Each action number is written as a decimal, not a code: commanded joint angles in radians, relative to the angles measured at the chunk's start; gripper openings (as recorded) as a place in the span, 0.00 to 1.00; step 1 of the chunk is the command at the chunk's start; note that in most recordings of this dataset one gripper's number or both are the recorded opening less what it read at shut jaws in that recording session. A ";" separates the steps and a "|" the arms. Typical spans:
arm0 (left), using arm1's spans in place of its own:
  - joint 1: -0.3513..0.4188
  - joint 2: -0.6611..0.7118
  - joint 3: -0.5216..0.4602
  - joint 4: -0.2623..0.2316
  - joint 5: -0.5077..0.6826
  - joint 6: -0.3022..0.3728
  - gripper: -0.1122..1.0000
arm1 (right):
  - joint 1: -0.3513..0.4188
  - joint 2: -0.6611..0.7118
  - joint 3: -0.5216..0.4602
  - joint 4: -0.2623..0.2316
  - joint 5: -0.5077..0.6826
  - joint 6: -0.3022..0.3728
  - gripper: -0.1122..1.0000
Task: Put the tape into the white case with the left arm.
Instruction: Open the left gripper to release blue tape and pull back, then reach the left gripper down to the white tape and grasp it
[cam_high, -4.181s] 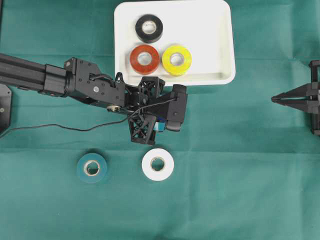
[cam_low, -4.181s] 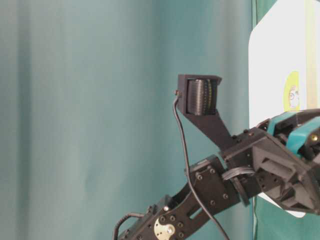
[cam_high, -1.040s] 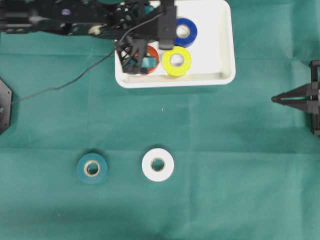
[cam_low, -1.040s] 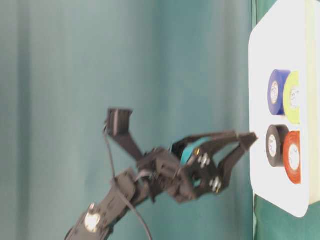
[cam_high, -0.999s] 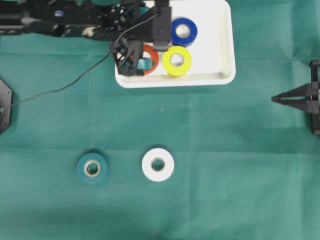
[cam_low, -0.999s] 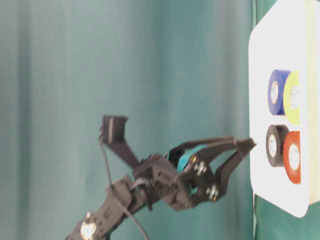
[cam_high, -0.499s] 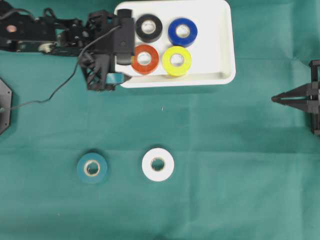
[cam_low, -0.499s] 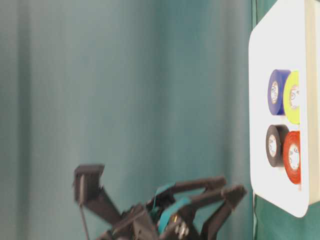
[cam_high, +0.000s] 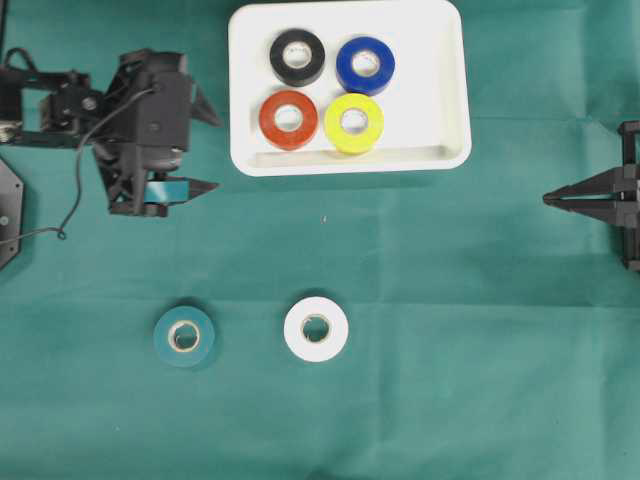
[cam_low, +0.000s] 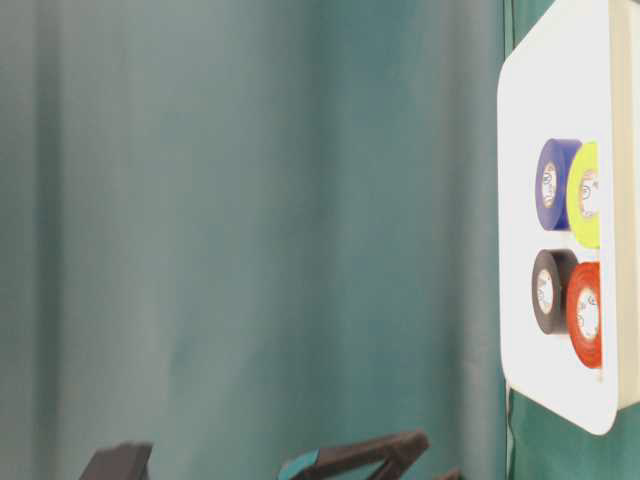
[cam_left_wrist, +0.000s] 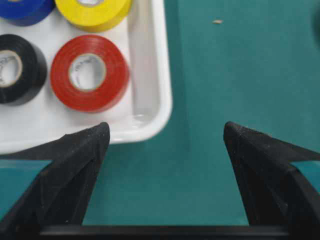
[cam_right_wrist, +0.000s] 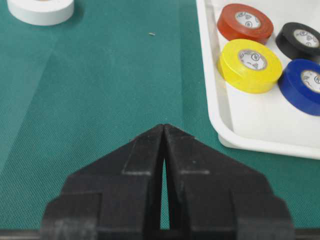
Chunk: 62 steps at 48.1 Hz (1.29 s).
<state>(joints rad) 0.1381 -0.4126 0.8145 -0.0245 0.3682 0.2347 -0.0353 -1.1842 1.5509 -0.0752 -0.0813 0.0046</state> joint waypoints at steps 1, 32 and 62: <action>-0.012 -0.044 0.011 -0.003 -0.009 -0.029 0.96 | -0.002 0.008 -0.014 0.002 -0.006 0.000 0.02; -0.054 -0.061 0.046 -0.003 -0.009 -0.063 0.96 | -0.002 0.008 -0.014 0.000 -0.008 0.000 0.02; -0.262 -0.049 0.066 -0.003 -0.009 -0.100 0.95 | -0.002 0.008 -0.014 0.002 -0.006 0.000 0.02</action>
<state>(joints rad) -0.1104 -0.4525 0.8912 -0.0261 0.3666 0.1381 -0.0353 -1.1827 1.5509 -0.0752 -0.0813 0.0031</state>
